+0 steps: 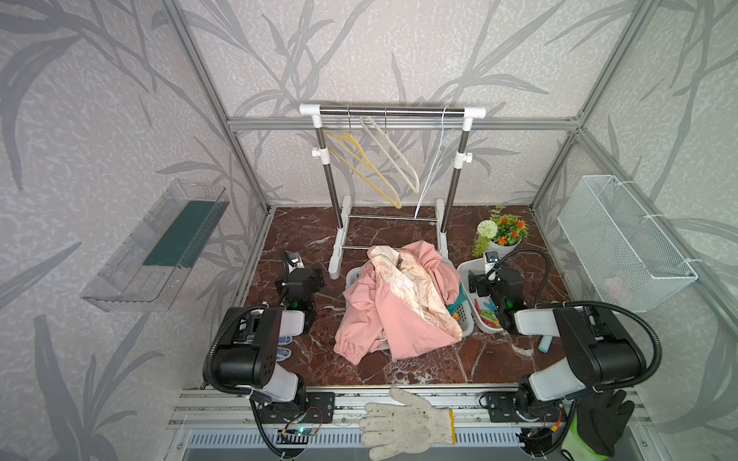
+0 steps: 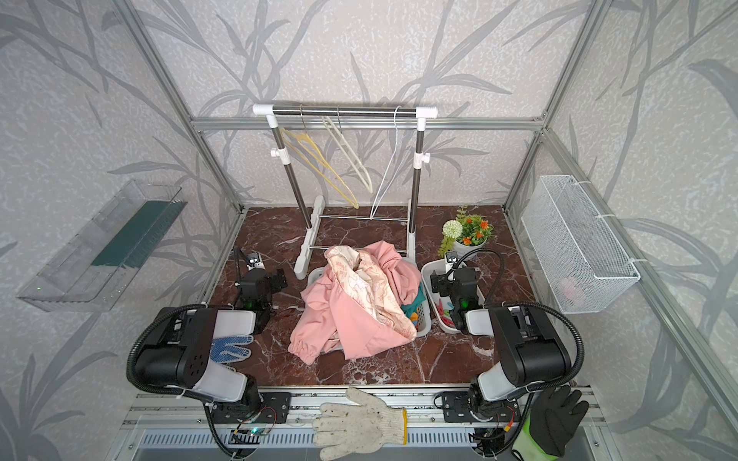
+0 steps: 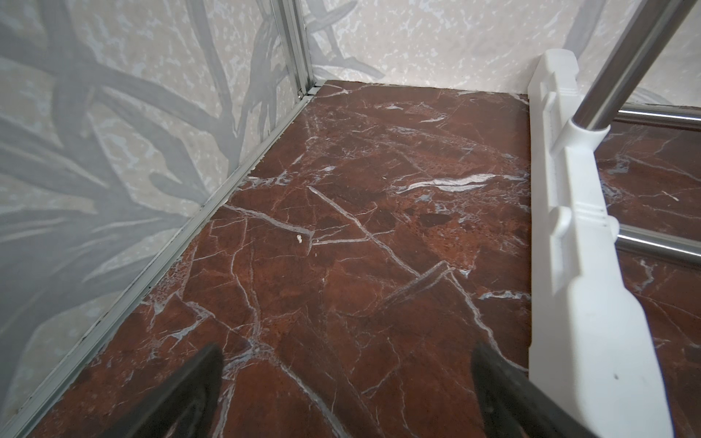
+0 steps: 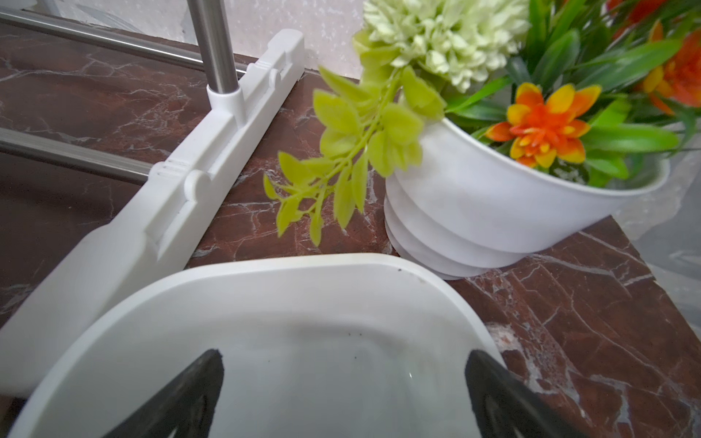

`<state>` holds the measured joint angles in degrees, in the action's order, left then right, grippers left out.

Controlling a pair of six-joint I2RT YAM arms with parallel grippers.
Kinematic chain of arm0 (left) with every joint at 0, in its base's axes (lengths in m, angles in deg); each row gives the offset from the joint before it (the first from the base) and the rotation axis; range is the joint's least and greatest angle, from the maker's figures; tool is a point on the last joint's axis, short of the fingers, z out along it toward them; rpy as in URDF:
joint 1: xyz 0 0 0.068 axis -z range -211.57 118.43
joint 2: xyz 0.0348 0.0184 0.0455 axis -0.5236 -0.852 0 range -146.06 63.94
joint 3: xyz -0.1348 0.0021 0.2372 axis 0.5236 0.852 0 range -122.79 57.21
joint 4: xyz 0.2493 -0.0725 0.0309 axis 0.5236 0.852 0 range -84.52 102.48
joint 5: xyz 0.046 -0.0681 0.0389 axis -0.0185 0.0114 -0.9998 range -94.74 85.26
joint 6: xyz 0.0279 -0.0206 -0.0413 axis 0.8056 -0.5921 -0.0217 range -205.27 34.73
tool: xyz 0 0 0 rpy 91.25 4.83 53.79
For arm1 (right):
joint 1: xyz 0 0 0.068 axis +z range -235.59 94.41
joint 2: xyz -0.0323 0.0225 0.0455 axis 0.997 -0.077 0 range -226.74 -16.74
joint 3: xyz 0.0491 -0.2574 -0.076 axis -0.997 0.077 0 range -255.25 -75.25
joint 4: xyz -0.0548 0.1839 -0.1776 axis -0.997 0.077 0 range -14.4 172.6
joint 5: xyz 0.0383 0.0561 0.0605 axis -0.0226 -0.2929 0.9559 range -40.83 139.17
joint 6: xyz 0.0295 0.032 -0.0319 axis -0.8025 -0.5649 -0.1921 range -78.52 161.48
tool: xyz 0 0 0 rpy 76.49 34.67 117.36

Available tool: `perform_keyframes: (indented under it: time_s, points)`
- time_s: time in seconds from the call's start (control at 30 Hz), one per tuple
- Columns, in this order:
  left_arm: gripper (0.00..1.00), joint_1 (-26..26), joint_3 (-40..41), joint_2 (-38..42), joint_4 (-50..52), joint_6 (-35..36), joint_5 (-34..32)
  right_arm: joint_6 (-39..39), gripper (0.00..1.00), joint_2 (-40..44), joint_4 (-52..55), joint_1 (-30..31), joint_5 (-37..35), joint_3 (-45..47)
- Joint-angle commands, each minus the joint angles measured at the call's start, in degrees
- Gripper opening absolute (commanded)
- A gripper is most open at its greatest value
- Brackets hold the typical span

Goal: Remove the clothespins securing jackets to the hanger
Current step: Reset both arms

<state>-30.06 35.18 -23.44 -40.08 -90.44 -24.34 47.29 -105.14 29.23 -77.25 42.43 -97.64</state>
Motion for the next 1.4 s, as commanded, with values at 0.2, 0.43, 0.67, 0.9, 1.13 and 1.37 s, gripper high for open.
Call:
perform_keyframes:
  time_s: [0.2, 0.43, 0.67, 0.9, 1.13, 1.37]
  points:
    - [0.99, -0.2, -1.0, 0.1, -1.2, -0.5, -0.7, -0.4, 0.99, 0.8, -0.2, -0.3, 0.3, -1.2]
    - [0.99, -0.3, -1.0, 0.1, -1.2, -0.5, -0.7, -0.5, 0.99, 0.8, -0.1, -0.2, 0.4, -1.2]
    - [0.99, -0.3, -1.1, 0.1, -1.2, -0.5, -0.7, -0.5, 0.99, 0.8, -0.1, -0.2, 0.4, -1.3]
    - [0.99, -0.2, -1.0, 0.1, -1.3, -0.5, -0.7, -0.5, 0.99, 0.7, -0.1, -0.3, 0.5, -1.3]
    - [0.99, -0.2, -1.0, 0.1, -1.2, -0.4, -0.7, -0.9, 0.99, 0.7, 0.5, -1.0, 1.9, -1.6]
    - [0.99, -0.2, -1.0, 0.1, -1.2, -0.5, -0.7, -1.0, 0.99, 0.7, 0.8, -1.3, 2.6, -1.8]
